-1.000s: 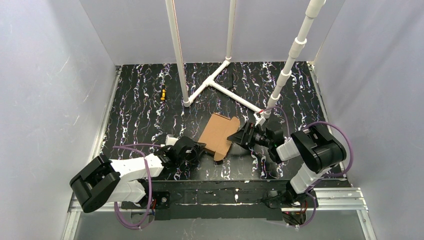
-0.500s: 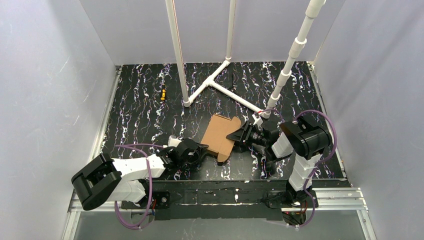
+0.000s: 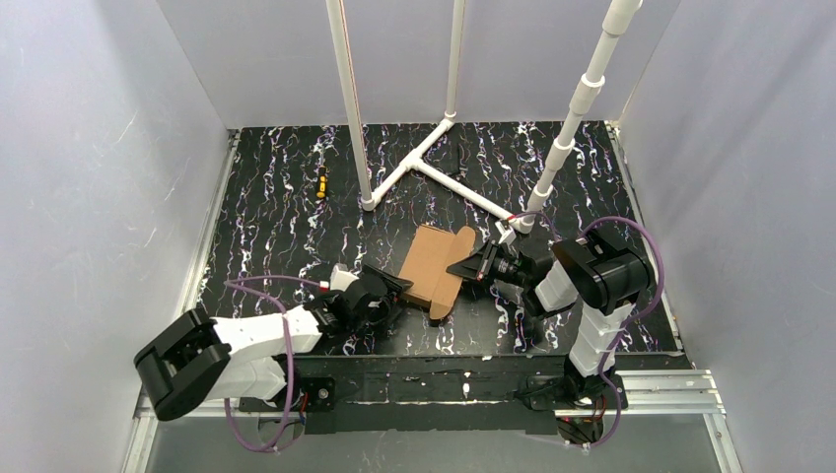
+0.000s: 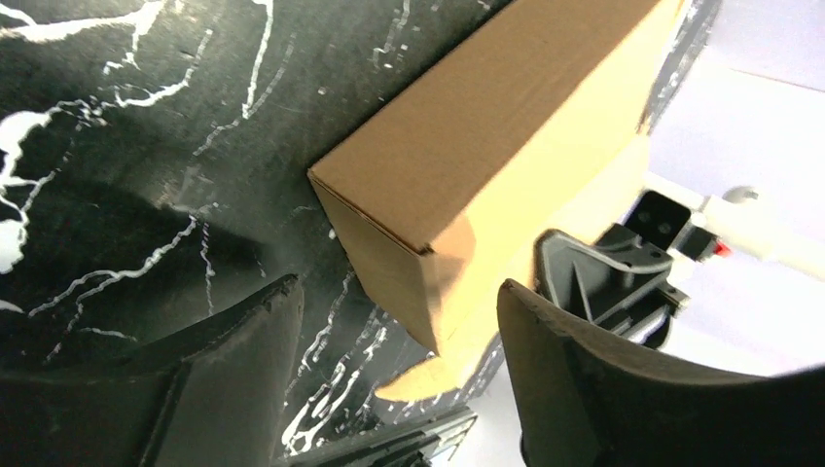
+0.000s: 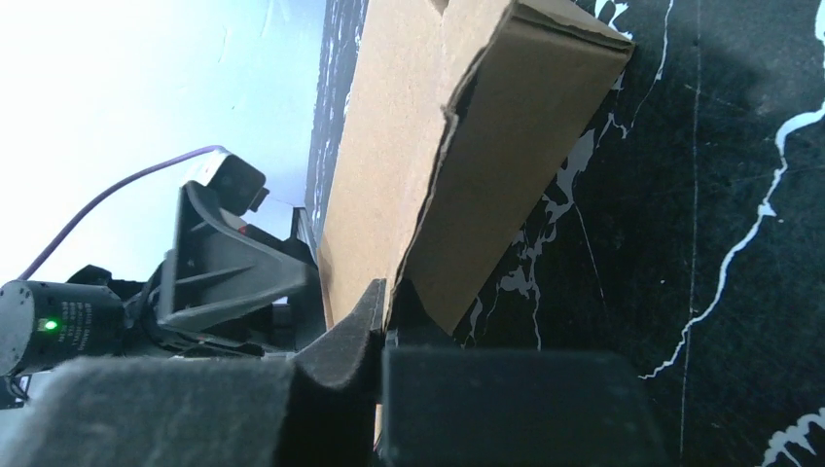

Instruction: Fold the paper box

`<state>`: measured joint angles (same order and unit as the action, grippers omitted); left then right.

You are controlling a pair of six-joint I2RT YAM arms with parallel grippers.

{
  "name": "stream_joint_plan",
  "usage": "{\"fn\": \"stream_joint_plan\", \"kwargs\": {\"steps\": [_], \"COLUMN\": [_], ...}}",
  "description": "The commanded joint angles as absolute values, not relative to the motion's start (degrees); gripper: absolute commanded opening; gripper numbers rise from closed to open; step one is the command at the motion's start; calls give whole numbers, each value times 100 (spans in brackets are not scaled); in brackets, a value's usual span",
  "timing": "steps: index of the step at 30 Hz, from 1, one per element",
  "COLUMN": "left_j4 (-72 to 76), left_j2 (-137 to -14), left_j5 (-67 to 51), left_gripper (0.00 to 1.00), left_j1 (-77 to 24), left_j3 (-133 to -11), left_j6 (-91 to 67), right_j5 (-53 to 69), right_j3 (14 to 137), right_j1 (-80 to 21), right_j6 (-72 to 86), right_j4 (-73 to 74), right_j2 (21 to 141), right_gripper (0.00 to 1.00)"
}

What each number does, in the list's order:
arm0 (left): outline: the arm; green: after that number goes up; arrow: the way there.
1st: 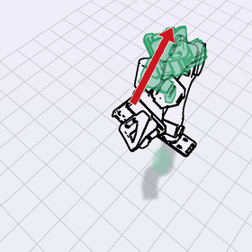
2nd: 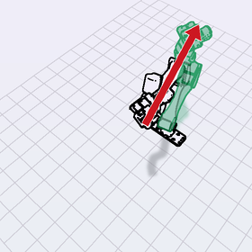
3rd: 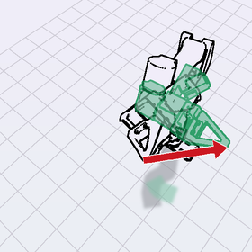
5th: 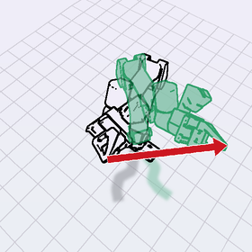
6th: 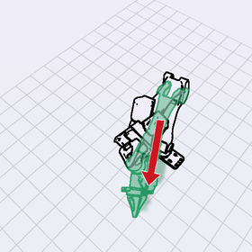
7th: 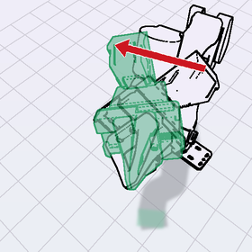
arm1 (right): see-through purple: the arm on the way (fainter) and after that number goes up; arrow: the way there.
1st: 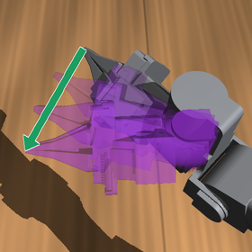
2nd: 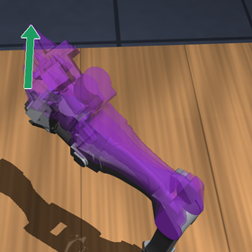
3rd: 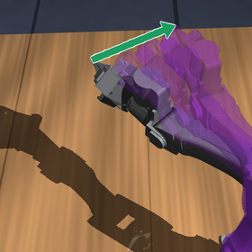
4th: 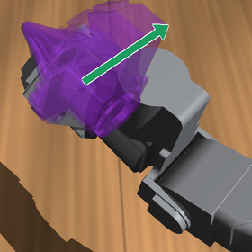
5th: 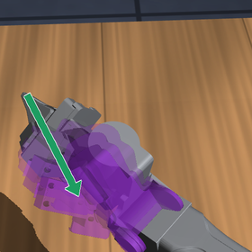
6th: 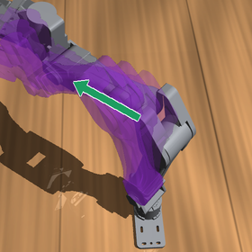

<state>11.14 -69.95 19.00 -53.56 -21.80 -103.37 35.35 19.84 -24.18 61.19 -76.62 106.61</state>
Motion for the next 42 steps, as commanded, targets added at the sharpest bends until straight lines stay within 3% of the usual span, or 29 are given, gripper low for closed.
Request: {"fn": "stream_joint_plan", "kwargs": {"steps": [1, 4, 9, 14, 29, 42], "left_j4": [879, 878, 789, 758, 3039, 3428], "left_j2": [-6251, -5434, -4115, -4062, -6457, -6971], "left_j5": [2170, 2195, 2115, 1199, -1426, -2289], "left_gripper": [79, 97, 98, 98, 98, 98], "left_j1": [-5388, -5384, -5269, -4606, -3396, -3357], "left_j3": [-1986, -1819, -1599, -1814, -2353, -2697], "left_j6": [-9300, -7954, -5564, -4307, -4249, -4065], "right_j5": [3499, 3497, 3444, 3361, 3636, 3674], "right_j3": [1997, 1995, 2004, 2013, 1942, 2030], "right_j1": [-2453, -2443, -2426, -2396, -2013, -2021], "right_j6": [5788, 5740, 5540, 5111, 5030, 5239], "right_j4": [-7658, -7618, -7330, -6729, -6474, -6710], "right_j2": [10678, 10696, 10761, 10676, 10608, 10713], "right_gripper": [1, 1, 1, 1, 1, 1]}}
